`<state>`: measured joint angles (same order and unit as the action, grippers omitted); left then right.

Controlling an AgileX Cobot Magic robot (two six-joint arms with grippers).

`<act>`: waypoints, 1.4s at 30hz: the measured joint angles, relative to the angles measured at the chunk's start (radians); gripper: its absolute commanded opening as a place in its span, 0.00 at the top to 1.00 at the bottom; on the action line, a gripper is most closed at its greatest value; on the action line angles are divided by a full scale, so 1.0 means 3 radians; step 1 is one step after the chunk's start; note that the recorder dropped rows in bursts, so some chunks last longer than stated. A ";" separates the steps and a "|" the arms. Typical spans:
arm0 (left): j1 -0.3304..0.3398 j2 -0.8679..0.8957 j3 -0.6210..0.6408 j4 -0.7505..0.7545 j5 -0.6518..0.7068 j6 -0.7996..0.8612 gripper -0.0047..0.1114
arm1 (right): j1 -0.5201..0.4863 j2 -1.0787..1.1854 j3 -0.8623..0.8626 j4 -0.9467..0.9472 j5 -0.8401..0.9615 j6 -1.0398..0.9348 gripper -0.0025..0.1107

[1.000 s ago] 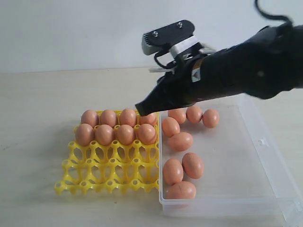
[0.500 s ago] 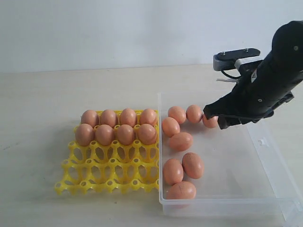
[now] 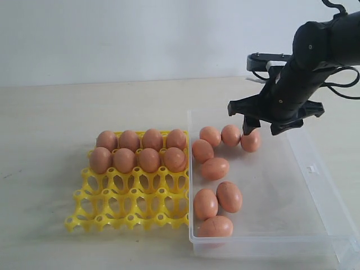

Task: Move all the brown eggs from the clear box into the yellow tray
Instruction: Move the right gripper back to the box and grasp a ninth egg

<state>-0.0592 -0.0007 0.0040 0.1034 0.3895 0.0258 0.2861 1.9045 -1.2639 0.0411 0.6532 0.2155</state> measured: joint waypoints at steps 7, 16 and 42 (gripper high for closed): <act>0.0000 0.0000 0.0000 0.0000 0.0000 0.0000 0.96 | -0.0126 0.0217 -0.0070 0.0353 -0.0043 0.0060 0.46; 0.0000 0.0000 0.0000 0.0000 0.0000 0.0000 0.96 | -0.0135 0.0419 -0.0290 0.0402 -0.0072 0.0072 0.46; 0.0000 0.0000 0.0000 0.0000 0.0000 0.0000 0.96 | -0.0211 0.0758 -0.0416 0.0430 -0.0252 -0.0091 0.98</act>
<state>-0.0592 -0.0007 0.0040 0.1034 0.3895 0.0258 0.2228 2.1319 -1.3886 0.1700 0.5775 0.1882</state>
